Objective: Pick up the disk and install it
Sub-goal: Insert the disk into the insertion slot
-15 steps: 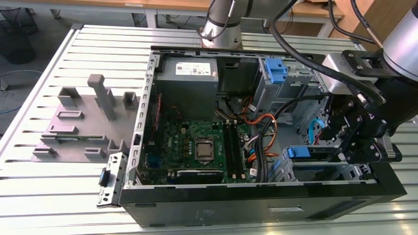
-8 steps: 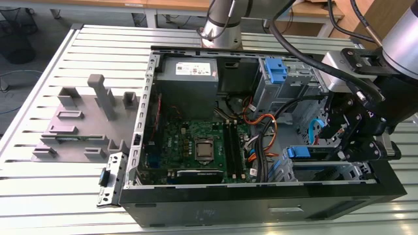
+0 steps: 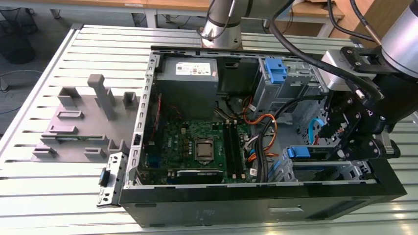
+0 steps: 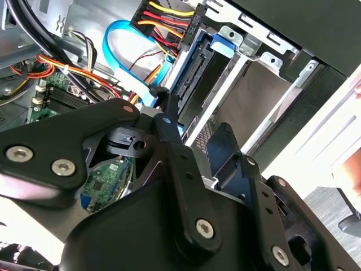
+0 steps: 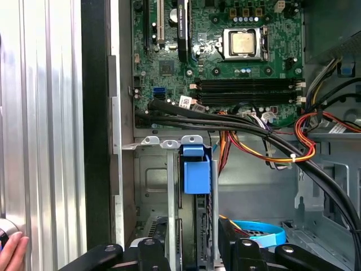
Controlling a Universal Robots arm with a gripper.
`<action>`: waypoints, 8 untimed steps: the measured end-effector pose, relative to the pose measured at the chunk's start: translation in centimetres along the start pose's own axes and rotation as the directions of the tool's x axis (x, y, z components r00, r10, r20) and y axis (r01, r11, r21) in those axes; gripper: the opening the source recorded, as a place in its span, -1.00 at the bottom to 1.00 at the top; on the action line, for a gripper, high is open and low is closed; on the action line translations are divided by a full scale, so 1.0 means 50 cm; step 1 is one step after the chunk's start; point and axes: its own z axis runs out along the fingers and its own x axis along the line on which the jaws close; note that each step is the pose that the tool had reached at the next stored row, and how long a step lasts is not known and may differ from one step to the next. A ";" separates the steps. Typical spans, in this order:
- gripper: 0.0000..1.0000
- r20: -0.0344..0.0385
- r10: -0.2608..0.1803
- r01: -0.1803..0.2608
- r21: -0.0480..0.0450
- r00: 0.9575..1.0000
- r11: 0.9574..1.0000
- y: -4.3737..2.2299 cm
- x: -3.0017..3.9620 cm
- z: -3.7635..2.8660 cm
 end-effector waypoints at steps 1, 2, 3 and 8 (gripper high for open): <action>-0.04 0.000 0.000 0.000 0.000 1.000 1.000 0.000 0.000 -0.001; -0.04 0.000 0.000 0.000 0.000 1.000 1.000 0.000 0.000 -0.002; -0.04 0.000 0.000 0.000 0.000 1.000 1.000 0.000 0.000 -0.004; -0.04 0.000 0.000 0.000 0.000 1.000 1.000 0.000 0.000 -0.004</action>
